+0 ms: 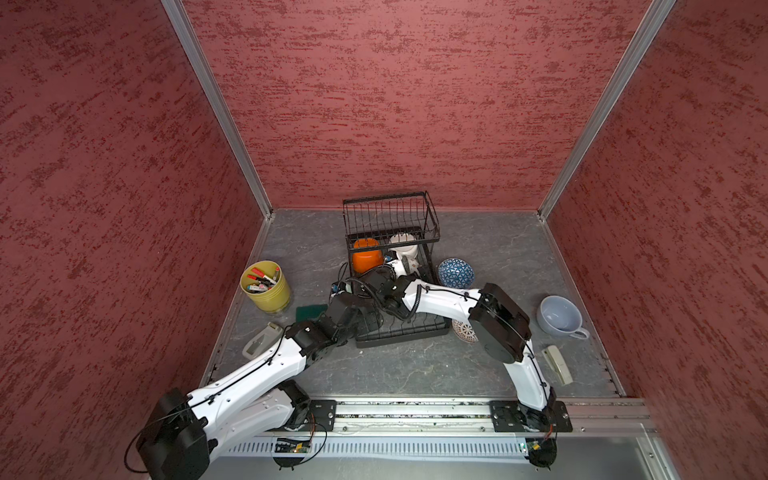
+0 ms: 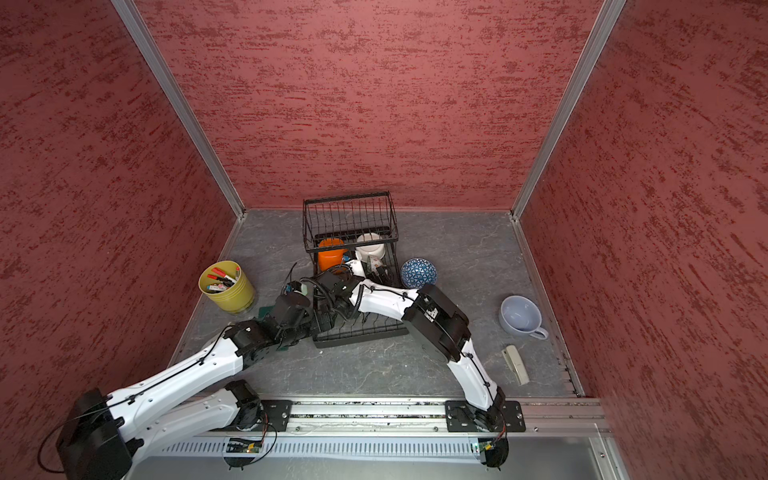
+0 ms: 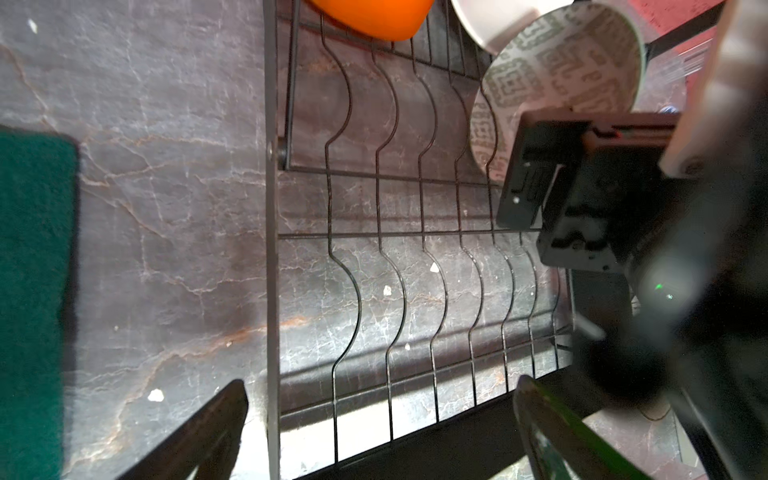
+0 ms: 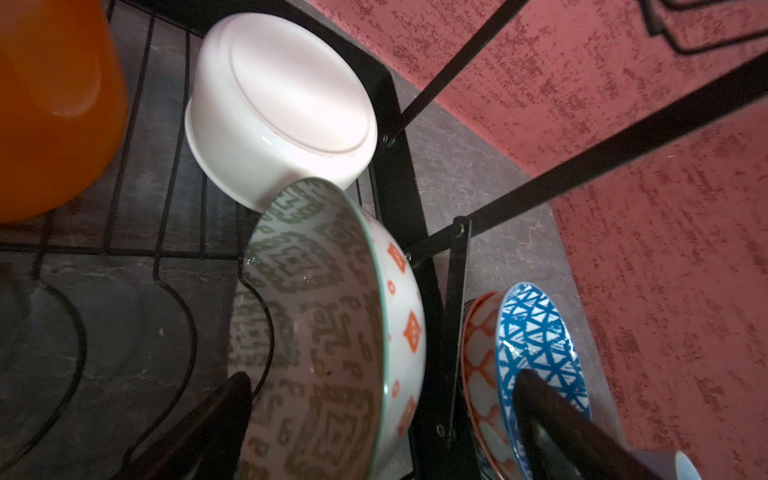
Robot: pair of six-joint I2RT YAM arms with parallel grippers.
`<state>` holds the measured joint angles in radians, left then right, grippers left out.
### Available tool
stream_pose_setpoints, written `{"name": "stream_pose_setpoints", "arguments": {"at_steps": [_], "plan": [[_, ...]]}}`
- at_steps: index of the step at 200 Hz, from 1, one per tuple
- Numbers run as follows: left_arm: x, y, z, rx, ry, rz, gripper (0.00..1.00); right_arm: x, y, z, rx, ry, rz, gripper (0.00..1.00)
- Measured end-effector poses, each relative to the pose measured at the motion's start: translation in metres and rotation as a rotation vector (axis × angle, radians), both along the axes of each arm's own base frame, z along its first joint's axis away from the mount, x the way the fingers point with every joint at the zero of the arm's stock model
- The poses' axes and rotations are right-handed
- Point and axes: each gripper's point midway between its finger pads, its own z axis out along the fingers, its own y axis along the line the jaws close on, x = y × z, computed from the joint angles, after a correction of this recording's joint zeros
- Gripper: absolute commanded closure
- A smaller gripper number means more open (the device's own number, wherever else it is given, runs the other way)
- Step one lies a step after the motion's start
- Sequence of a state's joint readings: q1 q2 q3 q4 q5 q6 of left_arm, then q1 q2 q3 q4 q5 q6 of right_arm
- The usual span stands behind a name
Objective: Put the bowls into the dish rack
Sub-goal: 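Open the right gripper and withdraw it from the green bowl toward the table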
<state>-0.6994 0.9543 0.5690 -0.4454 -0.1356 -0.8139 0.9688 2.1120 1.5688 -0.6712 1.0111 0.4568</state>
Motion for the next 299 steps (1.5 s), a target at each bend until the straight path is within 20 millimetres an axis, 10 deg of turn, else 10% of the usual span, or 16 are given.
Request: {"name": "stream_pose_setpoints", "arguments": {"at_steps": [162, 299], "plan": [[0.007, 0.003, 0.022, -0.021, -0.014, -0.014, 0.01, -0.037, -0.01, 0.018, 0.338, 0.132, 0.158, 0.01], [0.006, -0.007, 0.024, -0.001, 0.033, -0.078, 0.0, -0.064, -0.098, 0.049, 0.693, 0.244, 0.003, 0.04]]}}
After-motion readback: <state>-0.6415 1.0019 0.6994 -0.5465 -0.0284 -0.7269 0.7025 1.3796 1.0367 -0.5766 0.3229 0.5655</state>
